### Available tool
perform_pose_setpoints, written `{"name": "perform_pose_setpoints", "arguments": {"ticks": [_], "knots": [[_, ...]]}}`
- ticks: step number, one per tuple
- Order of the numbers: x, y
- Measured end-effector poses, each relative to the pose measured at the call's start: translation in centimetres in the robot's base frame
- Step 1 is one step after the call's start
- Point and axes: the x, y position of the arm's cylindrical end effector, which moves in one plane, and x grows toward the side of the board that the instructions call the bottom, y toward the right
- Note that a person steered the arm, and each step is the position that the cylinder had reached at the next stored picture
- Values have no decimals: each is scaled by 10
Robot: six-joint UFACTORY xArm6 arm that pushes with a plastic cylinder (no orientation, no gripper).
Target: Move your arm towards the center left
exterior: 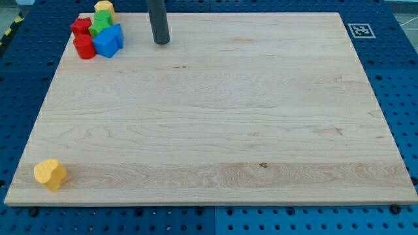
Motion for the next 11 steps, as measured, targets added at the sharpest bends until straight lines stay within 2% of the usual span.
{"name": "perform_pose_setpoints", "arguments": {"ticks": [1,2,3,5,10,11], "knots": [[-26,4],[-89,2],[-91,1],[-92,-49],[-91,-60],[-49,-42]]}}
